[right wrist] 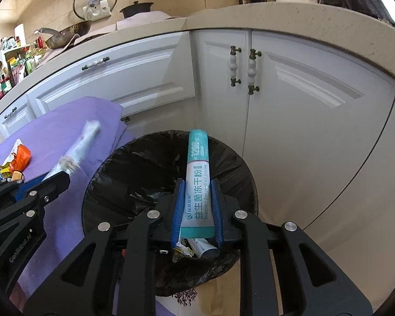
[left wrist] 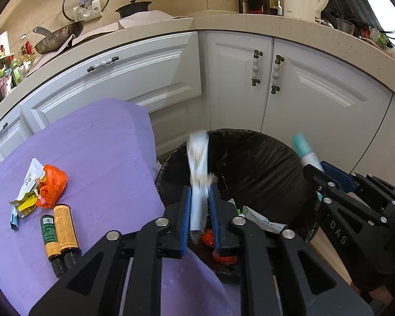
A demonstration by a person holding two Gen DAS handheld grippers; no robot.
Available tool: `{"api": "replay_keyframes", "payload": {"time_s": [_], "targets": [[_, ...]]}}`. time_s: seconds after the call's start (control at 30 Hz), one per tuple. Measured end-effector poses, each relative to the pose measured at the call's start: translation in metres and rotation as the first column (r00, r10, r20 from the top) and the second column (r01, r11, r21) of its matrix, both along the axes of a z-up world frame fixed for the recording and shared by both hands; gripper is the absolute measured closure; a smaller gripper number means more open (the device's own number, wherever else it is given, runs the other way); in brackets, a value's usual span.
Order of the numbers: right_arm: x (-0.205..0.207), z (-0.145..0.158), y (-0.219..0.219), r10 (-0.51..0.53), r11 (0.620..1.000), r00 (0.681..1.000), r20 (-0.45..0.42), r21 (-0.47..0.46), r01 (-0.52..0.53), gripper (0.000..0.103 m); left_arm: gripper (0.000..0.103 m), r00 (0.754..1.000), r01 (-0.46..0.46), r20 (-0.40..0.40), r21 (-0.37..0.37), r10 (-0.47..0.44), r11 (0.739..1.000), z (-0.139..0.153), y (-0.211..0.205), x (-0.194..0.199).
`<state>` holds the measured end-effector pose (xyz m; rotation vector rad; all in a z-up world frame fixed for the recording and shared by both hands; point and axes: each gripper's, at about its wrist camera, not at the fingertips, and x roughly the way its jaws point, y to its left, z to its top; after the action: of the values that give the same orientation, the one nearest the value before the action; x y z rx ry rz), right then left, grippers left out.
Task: Collect trash
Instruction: 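Open both tools to drop the items into the bin, then move both open tools back over the table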
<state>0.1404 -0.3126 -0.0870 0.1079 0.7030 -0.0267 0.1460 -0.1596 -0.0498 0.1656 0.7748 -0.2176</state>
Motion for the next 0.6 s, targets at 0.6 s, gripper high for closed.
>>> {"api": "replay_keyframes", "payload": {"time_s": [0.6], "targets": [[-0.012, 0.020, 0.066, 0.087, 0.996, 0.996, 0.018, 0.023, -0.088, 0.042, 0.040, 0.984, -0.180, 0.013, -0.014, 0.180, 0.984, 0.017, 0.083, -0.021]]}}
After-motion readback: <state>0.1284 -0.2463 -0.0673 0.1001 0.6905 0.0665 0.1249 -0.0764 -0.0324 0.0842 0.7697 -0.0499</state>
